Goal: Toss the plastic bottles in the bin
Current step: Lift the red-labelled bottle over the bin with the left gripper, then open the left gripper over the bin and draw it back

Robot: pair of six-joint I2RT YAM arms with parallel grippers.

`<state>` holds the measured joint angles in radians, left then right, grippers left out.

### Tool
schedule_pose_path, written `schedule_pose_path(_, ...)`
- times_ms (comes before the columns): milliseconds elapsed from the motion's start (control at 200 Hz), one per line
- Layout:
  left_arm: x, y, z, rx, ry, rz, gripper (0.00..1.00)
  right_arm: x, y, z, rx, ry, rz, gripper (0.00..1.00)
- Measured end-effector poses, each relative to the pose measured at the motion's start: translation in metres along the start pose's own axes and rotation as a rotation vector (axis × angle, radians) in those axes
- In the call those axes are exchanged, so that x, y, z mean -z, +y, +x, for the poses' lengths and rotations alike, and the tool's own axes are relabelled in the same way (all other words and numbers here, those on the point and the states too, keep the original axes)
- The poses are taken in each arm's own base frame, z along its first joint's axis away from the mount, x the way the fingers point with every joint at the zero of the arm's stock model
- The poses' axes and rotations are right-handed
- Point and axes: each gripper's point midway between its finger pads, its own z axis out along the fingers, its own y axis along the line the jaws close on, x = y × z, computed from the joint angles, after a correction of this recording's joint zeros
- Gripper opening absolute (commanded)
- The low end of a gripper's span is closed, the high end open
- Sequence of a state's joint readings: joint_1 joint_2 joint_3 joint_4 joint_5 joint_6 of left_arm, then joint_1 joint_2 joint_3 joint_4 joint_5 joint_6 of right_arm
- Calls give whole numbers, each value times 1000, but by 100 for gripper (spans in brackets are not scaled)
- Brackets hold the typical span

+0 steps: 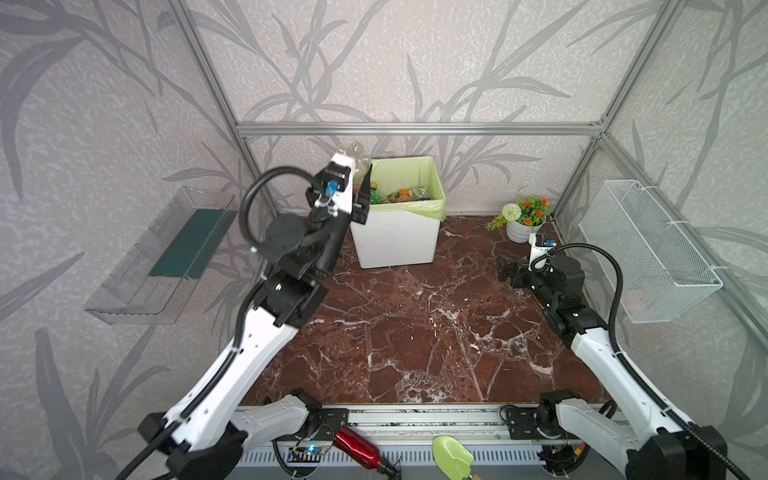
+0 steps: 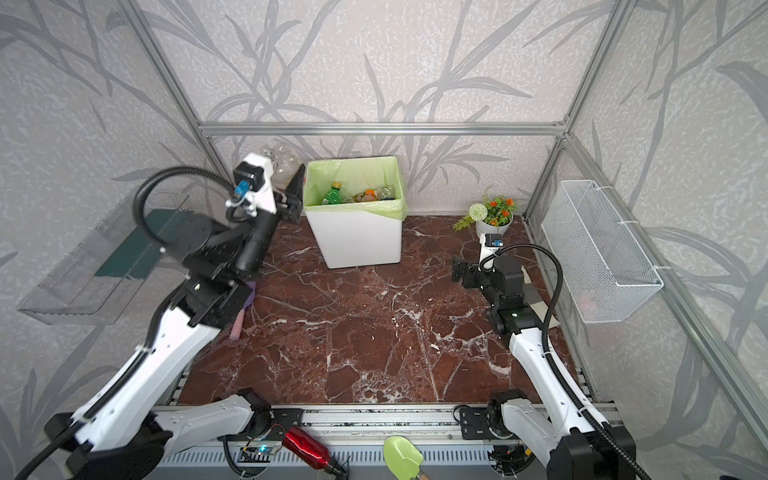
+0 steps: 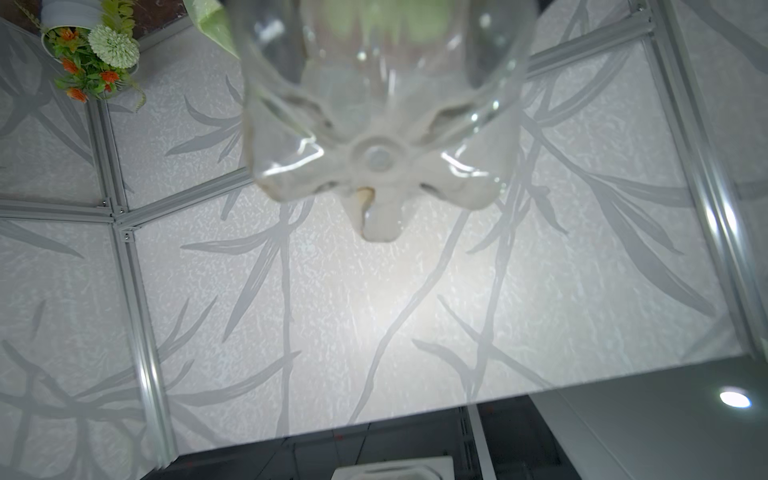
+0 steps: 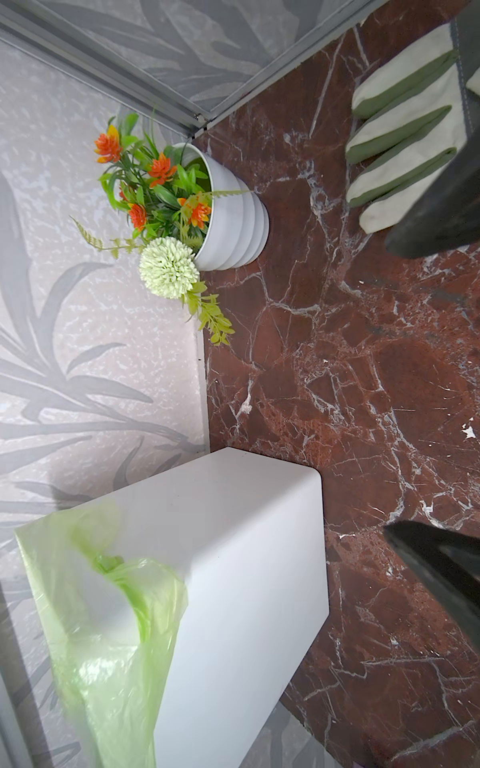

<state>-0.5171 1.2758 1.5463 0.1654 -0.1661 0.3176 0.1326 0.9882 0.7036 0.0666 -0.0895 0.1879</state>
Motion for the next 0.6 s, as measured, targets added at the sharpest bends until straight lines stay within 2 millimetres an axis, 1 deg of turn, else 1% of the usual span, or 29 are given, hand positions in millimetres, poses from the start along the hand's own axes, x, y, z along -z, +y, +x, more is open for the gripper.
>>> schedule_pose_path(25,-18,-2,9,20,27,7,52,0,0,0,-1,0,0,99)
schedule_pose_path(35,-22,-2,11,27,33,8,53,0,0,0,-1,0,-1,99)
schedule_pose_path(50,-35,-7,23,35,63,22,55,0,0,0,-1,0,-1,99)
schedule_pose_path(65,-43,-9,30,47,81,26,59,0,0,0,-1,0,-2,99)
schedule_pose_path(100,-63,-19,62,57,156,47,74,0,1,0,-3,2,-5,99)
schedule_pose_path(130,-74,-27,89,71,220,63,86,0,1,1,-3,3,-8,99)
schedule_pose_path(145,-79,-33,106,71,262,73,92,0,1,1,-3,4,-9,99)
schedule_pose_path(155,-81,-37,117,75,286,78,97,0,1,1,-3,4,-9,99)
schedule_pose_path(165,-82,-40,127,81,312,82,99,0,2,1,-3,5,-11,99)
schedule_pose_path(180,-83,-44,139,80,343,88,99,1,2,1,-3,5,-12,99)
schedule_pose_path(195,-84,-49,155,85,385,94,99,1,2,1,-3,6,-13,99)
schedule_pose_path(225,-82,-57,179,91,445,107,99,2,2,1,-2,8,-14,99)
schedule_pose_path(280,-75,-64,204,94,502,113,99,5,3,0,0,6,-15,99)
schedule_pose_path(310,-70,-64,206,96,511,110,99,6,3,-1,0,3,-16,99)
schedule_pose_path(330,-67,-63,205,97,509,108,99,7,3,-1,1,1,-16,99)
schedule_pose_path(350,-64,-60,198,99,499,102,99,9,4,-2,1,-3,-17,99)
schedule_pose_path(395,-61,-51,174,107,450,85,99,12,5,-5,1,-12,-19,99)
schedule_pose_path(450,-53,-35,127,123,351,59,99,14,6,-7,0,-21,-25,99)
schedule_pose_path(485,-44,-22,91,139,272,40,99,14,6,-8,-1,-22,-27,99)
schedule_pose_path(505,-39,-15,75,147,235,30,99,14,6,-8,-1,-22,-27,99)
schedule_pose_path(510,-36,-12,67,150,218,25,99,14,6,-8,-1,-21,-27,99)
schedule_pose_path(530,-30,-6,51,158,181,15,99,14,6,-7,-1,-20,-27,99)
schedule_pose_path(545,-23,1,35,167,141,5,99,13,6,-7,-2,-18,-26,99)
schedule_pose_path(580,-7,14,7,184,67,-17,99,12,6,-6,-2,-16,-25,99)
schedule_pose_path(600,2,20,-5,193,33,-28,99,12,5,-6,-2,-14,-24,99)
